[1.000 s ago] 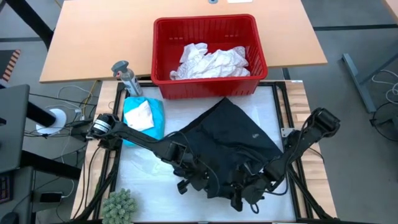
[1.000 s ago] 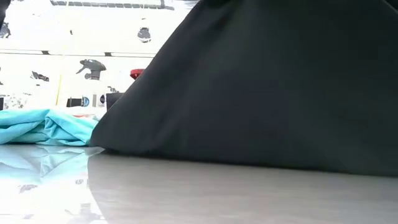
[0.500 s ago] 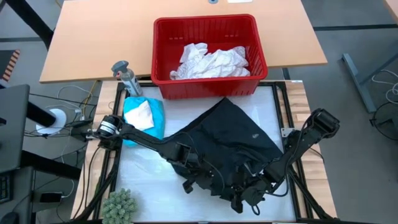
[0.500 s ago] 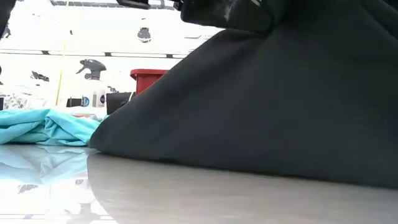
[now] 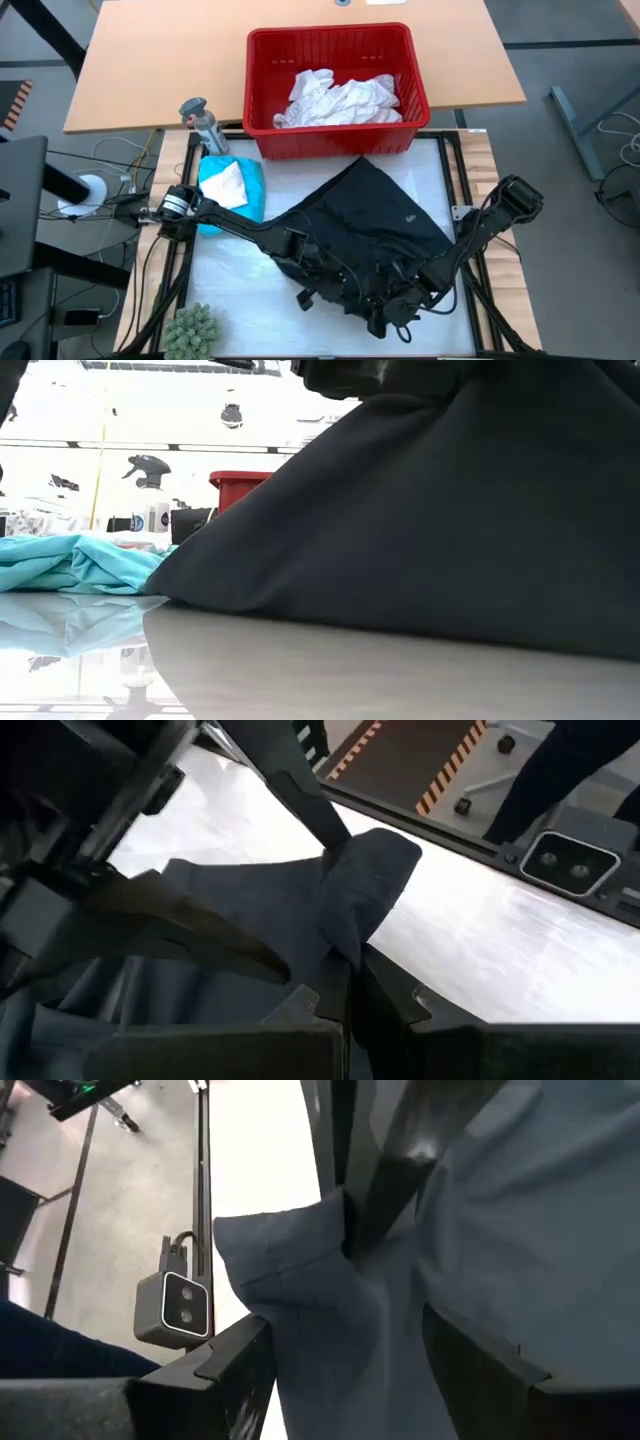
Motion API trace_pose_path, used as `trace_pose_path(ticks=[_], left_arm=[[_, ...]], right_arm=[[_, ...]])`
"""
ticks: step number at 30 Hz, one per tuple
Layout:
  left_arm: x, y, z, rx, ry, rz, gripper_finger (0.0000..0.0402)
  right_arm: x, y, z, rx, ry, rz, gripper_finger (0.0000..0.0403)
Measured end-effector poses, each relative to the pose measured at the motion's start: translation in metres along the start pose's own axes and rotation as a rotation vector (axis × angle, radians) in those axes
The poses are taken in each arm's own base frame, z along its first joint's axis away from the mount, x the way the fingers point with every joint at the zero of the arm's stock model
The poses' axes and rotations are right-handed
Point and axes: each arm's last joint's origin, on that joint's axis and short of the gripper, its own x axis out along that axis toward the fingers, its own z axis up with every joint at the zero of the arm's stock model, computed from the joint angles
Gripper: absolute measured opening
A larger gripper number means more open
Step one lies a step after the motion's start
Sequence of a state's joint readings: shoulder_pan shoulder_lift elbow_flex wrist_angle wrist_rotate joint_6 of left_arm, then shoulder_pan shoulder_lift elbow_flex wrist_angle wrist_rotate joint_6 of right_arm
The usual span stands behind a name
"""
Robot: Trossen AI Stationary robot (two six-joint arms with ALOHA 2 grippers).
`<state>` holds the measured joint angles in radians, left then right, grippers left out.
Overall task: Fold laundry
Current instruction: Fold the black shorts
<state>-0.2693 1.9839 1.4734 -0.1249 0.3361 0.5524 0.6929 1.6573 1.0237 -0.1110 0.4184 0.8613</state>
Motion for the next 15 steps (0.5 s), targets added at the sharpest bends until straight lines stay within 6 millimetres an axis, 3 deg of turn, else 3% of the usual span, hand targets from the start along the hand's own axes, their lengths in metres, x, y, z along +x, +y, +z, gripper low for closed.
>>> trace_pose_path(ticks=[3, 6, 9, 13, 15], left_arm=[[-0.0009, 0.0042, 0.0023, -0.023, -0.034, 0.025, 0.0000], [-0.0011, 0.0050, 0.0034, -0.051, -0.051, 0.024, 0.0000], [-0.0010, 0.0050, 0.0045, -0.048, -0.063, 0.021, 0.0000], [-0.0010, 0.0058, 0.0036, -0.076, -0.037, 0.059, 0.0000], [-0.0011, 0.0074, 0.0027, -0.111, -0.008, 0.118, 0.0000]], right_arm=[[0.0013, -0.0023, 0.0023, -0.009, -0.005, -0.010, 0.0262], [0.0029, -0.0048, 0.0051, -0.008, -0.005, -0.013, 0.0229], [0.0040, -0.0061, 0.0066, -0.001, 0.013, 0.000, 0.0161], [0.0033, -0.0045, 0.0046, 0.035, 0.039, 0.022, 0.0032], [0.0017, -0.0017, 0.0016, 0.047, 0.045, 0.031, 0.0024]])
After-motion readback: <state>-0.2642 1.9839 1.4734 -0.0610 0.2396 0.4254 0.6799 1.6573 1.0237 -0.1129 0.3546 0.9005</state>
